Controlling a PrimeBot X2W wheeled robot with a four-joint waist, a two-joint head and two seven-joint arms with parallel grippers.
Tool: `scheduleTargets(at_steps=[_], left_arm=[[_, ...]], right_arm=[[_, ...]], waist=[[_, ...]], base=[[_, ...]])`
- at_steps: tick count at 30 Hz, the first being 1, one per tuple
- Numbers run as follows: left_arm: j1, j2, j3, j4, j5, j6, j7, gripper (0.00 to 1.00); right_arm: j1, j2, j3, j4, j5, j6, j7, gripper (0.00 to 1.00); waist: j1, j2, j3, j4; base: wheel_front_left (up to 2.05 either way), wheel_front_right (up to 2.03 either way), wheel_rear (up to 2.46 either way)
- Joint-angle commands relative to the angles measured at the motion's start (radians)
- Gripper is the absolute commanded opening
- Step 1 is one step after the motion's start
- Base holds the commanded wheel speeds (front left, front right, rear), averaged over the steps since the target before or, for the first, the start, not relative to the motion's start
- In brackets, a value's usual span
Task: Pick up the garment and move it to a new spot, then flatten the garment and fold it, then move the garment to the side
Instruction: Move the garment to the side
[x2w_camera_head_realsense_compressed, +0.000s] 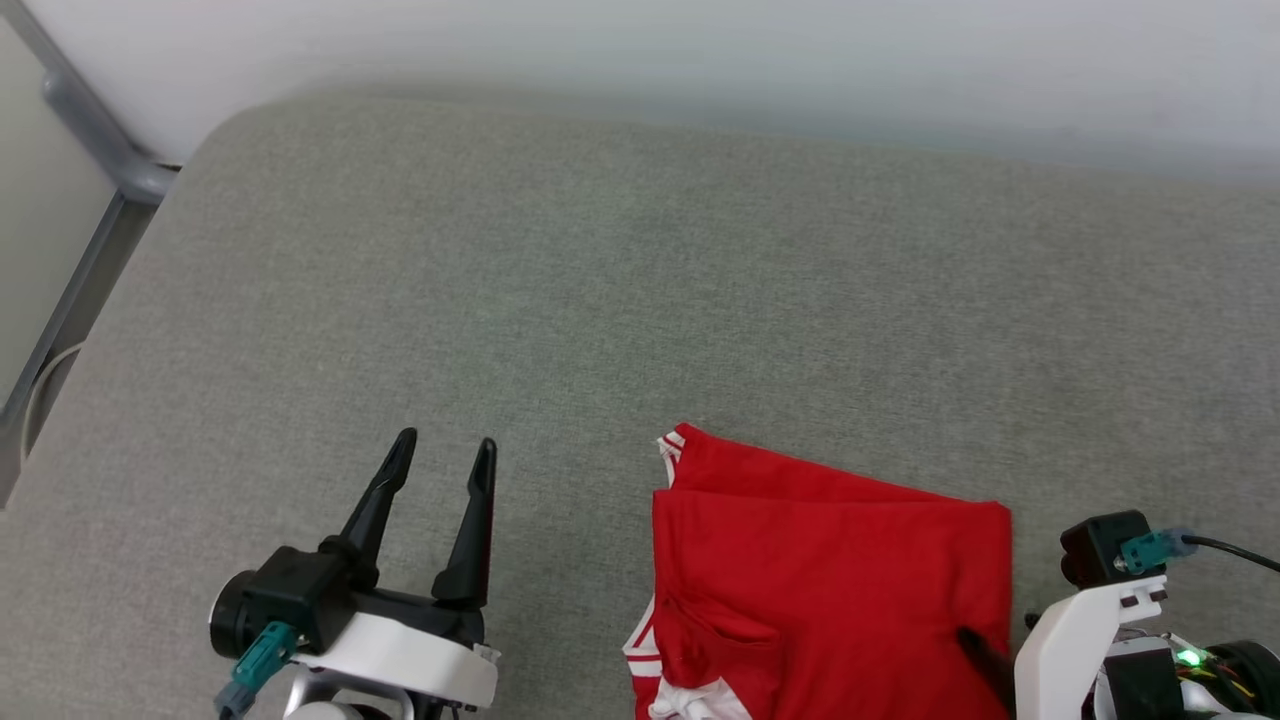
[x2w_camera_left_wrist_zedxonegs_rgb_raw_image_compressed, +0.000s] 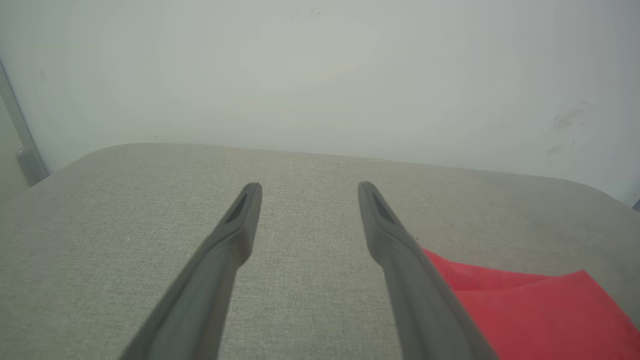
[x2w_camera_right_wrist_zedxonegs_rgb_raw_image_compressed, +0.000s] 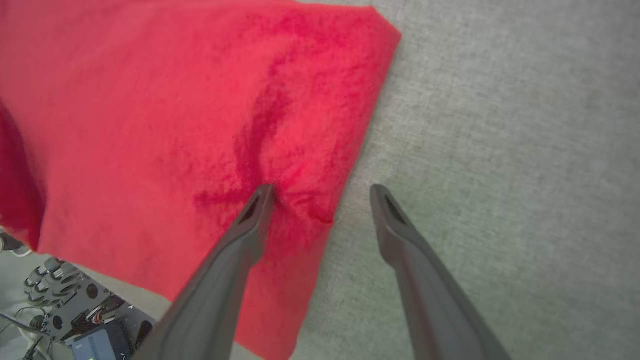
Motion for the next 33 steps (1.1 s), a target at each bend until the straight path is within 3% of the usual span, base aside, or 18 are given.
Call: scheduleTargets(at_steps=[1, 11, 12, 14, 20, 26, 33], left_arm=[[-0.02, -0.004, -0.008, 0.004, -0.001, -0.002, -0.002, 1.0], [-0.048, -0.008, -0.028, 0.014, -0.005, -0.002, -0.002, 1.0], [-0.051, -0.008, -0.03, 0.015, -0.004, -0.002, -0.002, 1.0], [-0.055, -0.007, -0.03, 0.018, -0.004, -0.002, -0.002, 1.0], [-0.036, 0.003, -0.032, 0.027, -0.004, -0.002, -0.002, 1.0], [-0.01, 0.015, -0.033, 0.02, -0.018, -0.002, -0.002, 1.0], [-0.006, 0.022, -0.07, -0.002, -0.013, -0.002, -0.002, 1.0]], right_arm=[[-0.004, 0.007, -0.006, -0.002, 0.006, -0.001, 0.031, 1.0], [-0.031, 0.006, 0.06, 0.091, 0.002, 0.0, 0.136, 1.0], [-0.034, 0.004, 0.067, 0.103, 0.0, 0.0, 0.133, 0.51], [-0.043, 0.001, 0.079, 0.119, -0.004, 0.0, 0.117, 0.0], [-0.085, -0.03, 0.085, 0.123, -0.026, -0.001, 0.044, 0.0], [-0.112, -0.089, 0.131, 0.087, -0.027, -0.001, 0.004, 0.0], [-0.174, -0.253, 0.235, 0.02, -0.029, -0.001, 0.024, 0.0]], waist=[[0.0, 0.0, 0.019, 0.02], [0.0, 0.0, 0.064, 0.068], [0.0, 0.0, 0.065, 0.07], [0.0, 0.0, 0.065, 0.072], [0.0, 0.0, 0.03, 0.043], [0.0, 0.0, -0.019, -0.033], [0.0, 0.0, -0.019, -0.165]], base=[[0.0, 0.0, 0.0], [0.0, 0.0, 0.0], [0.0, 0.0, 0.0], [0.0, 0.0, 0.0], [0.0, 0.0, 0.0], [0.0, 0.0, 0.0], [0.0, 0.0, 0.0]])
